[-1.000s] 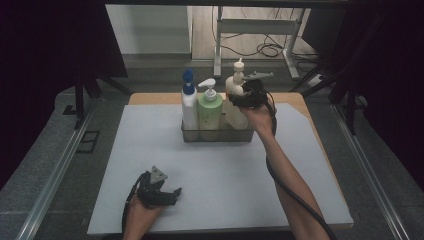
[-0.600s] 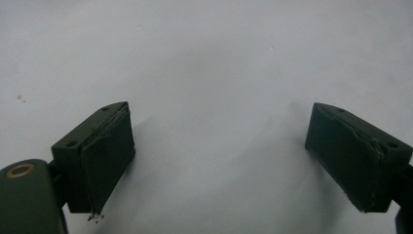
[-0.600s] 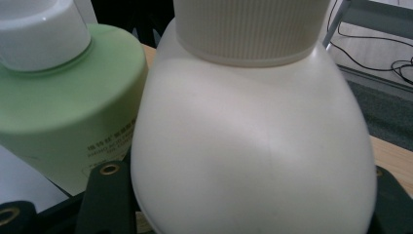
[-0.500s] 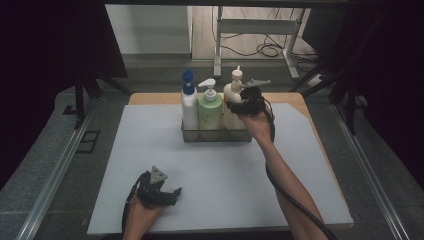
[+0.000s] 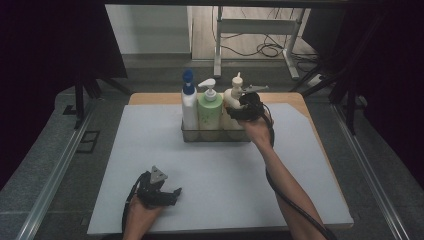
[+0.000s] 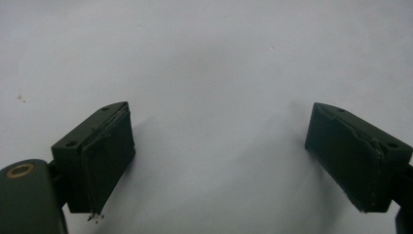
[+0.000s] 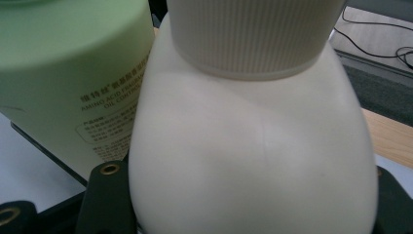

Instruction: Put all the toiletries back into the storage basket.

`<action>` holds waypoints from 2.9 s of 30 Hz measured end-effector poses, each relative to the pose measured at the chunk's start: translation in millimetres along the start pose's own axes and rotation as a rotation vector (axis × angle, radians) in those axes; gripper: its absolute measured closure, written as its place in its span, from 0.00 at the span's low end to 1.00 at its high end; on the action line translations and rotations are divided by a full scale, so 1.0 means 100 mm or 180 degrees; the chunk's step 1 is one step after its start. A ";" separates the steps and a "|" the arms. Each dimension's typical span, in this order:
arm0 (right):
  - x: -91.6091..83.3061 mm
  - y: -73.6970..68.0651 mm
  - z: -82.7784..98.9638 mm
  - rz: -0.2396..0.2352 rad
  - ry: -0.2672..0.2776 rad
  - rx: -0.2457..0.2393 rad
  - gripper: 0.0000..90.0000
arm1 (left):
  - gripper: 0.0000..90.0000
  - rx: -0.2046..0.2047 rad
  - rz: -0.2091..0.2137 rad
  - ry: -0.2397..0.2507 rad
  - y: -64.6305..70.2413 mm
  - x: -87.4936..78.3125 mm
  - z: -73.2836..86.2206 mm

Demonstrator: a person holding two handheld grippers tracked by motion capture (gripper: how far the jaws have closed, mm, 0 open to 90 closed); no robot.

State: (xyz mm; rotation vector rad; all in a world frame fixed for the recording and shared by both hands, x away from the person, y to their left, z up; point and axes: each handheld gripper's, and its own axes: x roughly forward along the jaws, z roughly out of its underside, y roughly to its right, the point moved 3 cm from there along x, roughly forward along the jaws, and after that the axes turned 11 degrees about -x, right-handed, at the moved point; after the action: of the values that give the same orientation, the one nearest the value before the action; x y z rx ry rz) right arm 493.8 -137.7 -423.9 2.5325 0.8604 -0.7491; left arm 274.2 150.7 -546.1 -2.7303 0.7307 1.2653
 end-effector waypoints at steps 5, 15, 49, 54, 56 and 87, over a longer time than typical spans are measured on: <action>0.02 0.01 0.04 -0.0002 -0.0036 0.0017 0.44 | 0.11 0.0001 0.0000 0.0000 0.00 0.00 0.00; 0.04 0.04 0.09 -0.0048 -0.0052 0.0118 0.43 | 0.12 0.0001 0.0000 0.0000 0.00 0.00 0.00; -0.26 0.07 0.45 -0.0313 0.0009 0.0031 0.37 | 0.12 -0.0005 -0.0001 0.0000 0.00 0.00 0.00; -0.30 0.10 0.56 -0.0309 -0.0024 0.0067 0.38 | 0.12 -0.0003 0.0000 0.0000 0.00 0.00 0.00; -0.33 0.12 0.59 -0.0306 -0.0033 0.0072 0.39 | 0.12 -0.0005 -0.0001 0.0001 0.00 0.00 0.00; -0.15 0.38 0.61 -0.0142 -0.0265 0.0087 1.00 | 0.12 0.0005 -0.0005 -0.0006 0.00 0.00 0.00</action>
State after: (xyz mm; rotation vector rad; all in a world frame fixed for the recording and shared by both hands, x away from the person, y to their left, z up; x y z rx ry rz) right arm 486.1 -202.8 -457.4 2.4937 0.8869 -0.8795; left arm 274.1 150.7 -545.9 -2.7275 0.7288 1.2662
